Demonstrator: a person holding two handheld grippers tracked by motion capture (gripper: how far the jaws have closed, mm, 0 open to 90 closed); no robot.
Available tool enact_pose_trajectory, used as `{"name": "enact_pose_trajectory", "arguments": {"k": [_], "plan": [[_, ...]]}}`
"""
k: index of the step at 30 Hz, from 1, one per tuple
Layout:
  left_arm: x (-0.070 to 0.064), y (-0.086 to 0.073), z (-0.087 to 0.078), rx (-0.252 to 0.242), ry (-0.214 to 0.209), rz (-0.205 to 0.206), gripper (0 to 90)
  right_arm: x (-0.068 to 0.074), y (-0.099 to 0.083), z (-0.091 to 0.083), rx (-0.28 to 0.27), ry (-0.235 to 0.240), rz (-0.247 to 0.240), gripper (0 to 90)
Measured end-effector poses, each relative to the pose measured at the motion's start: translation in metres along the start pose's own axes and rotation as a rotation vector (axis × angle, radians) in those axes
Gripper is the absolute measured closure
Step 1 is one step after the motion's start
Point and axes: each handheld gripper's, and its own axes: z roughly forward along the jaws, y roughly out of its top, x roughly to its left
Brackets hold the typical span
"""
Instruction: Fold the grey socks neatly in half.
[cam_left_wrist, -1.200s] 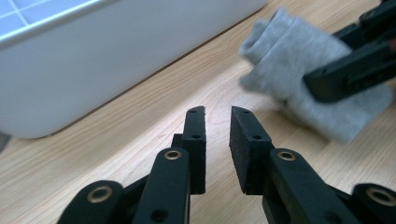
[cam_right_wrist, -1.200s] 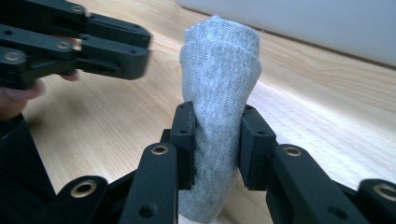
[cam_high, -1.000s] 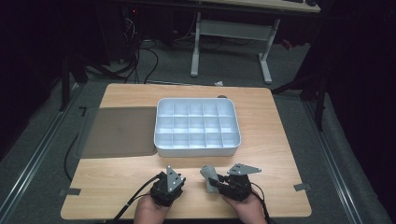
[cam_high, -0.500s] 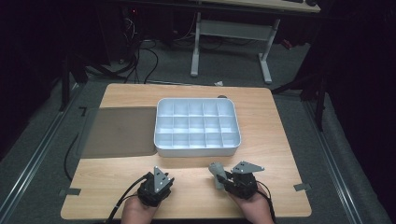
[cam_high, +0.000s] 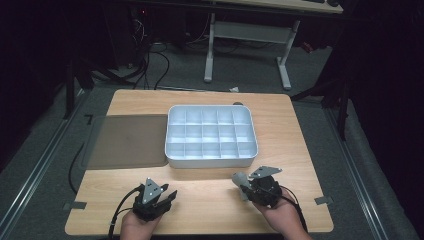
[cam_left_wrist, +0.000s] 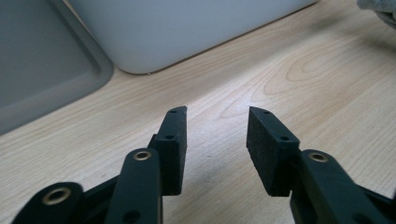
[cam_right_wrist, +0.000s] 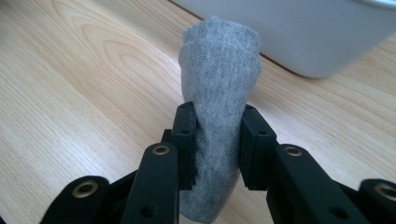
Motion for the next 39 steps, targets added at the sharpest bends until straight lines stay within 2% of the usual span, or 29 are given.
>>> {"name": "enact_pose_trajectory", "arguments": {"k": [3, 8, 19, 29, 36, 39], "plan": [[0.004, -0.001, -0.002, -0.02, -0.002, -0.023, 58.0, -0.006, 0.004, -0.001, 0.05, -0.006, 0.008, 71.6], [0.009, -0.003, -0.004, -0.043, 0.02, -0.037, 54.8, -0.016, 0.008, 0.003, 0.12, -0.011, 0.036, 71.5], [0.013, -0.006, -0.005, -0.064, 0.026, -0.051, 53.2, -0.021, 0.014, 0.006, 0.216, -0.016, 0.037, 71.4], [0.015, -0.007, -0.005, -0.065, 0.013, -0.068, 53.1, -0.023, 0.033, -0.006, 0.226, 0.018, 0.039, 71.4], [0.012, -0.008, -0.005, -0.068, -0.011, -0.041, 49.0, -0.026, 0.053, -0.02, 0.206, 0.015, 0.034, 71.3], [0.012, -0.008, -0.005, -0.073, -0.012, -0.043, 48.4, -0.027, 0.062, -0.026, 0.201, 0.013, 0.036, 71.4]]}}
